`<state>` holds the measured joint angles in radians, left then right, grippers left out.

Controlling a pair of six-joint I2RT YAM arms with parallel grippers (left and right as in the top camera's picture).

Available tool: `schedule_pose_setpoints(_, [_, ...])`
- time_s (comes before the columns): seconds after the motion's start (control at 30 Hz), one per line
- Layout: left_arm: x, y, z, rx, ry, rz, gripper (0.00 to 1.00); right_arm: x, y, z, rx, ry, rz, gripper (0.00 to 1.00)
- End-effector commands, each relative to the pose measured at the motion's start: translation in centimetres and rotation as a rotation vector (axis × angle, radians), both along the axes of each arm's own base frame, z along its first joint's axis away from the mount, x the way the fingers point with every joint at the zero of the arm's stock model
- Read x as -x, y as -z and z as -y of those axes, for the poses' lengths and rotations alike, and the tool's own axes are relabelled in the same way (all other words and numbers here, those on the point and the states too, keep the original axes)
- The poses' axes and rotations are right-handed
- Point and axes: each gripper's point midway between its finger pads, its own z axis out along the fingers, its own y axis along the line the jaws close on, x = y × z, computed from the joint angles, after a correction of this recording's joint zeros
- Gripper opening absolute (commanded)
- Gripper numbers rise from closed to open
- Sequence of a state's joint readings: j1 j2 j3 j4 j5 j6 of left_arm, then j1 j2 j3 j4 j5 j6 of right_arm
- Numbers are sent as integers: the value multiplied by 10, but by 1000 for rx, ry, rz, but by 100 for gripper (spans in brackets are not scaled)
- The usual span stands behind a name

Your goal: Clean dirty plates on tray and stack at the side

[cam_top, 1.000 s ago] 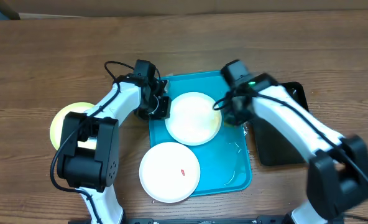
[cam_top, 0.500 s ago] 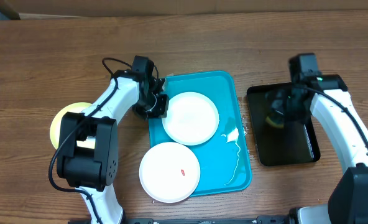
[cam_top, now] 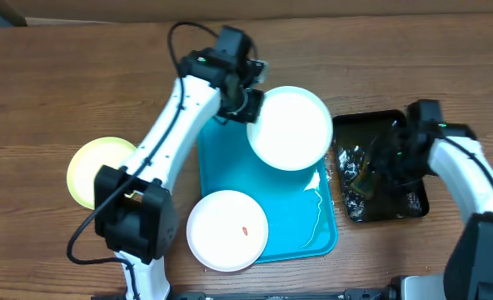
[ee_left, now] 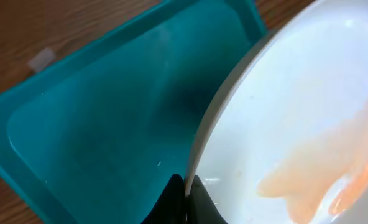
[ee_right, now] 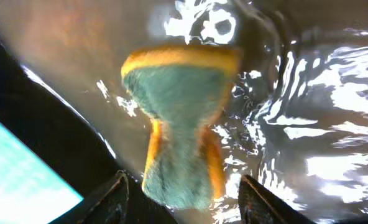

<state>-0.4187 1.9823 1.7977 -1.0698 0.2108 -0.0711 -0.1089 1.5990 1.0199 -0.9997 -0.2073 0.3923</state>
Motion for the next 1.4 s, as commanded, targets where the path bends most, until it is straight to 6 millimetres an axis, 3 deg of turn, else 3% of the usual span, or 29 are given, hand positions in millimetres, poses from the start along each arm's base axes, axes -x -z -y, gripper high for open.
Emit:
schedule_pose_setpoints(0.0, [-3, -13, 32, -45, 19, 109, 4, -22, -62, 28, -30, 75, 191, 63])
schedule_pose_setpoints(0.13, [-3, -23, 71, -80, 46, 250, 4, -16, -90, 52, -100, 158, 284, 70])
schedule_pose_setpoints(0.2, [-8, -34, 90, -126, 21, 376, 4, -6, -92, 67, -103, 221, 272, 71])
schedule_pose_setpoints(0.33, [-6, -57, 122, -164, 7, 560, 4, 4, -90, 75, -100, 224, 251, 71])
schedule_pose_setpoints(0.47, [-7, -84, 132, -265, -64, 759, 4, 5, -89, 75, -103, 225, 244, 70])
schedule_pose_setpoints(0.6, [-1, -110, 150, -329, -11, 912, 4, 5, -89, 75, -103, 225, 245, 71])
schedule_pose_setpoints(0.8, [9, -142, 163, -462, 41, 1079, 4, 5, -89, 75, -103, 225, 246, 70])
schedule_pose_setpoints(1.0, [16, -154, 172, -515, 92, 1133, 4, 5, -89, 75, -103, 225, 245, 70])
schedule_pose_setpoints(1.37, [20, -154, 176, -515, 109, 1138, 4, 5, -89, 75, -103, 225, 244, 71])
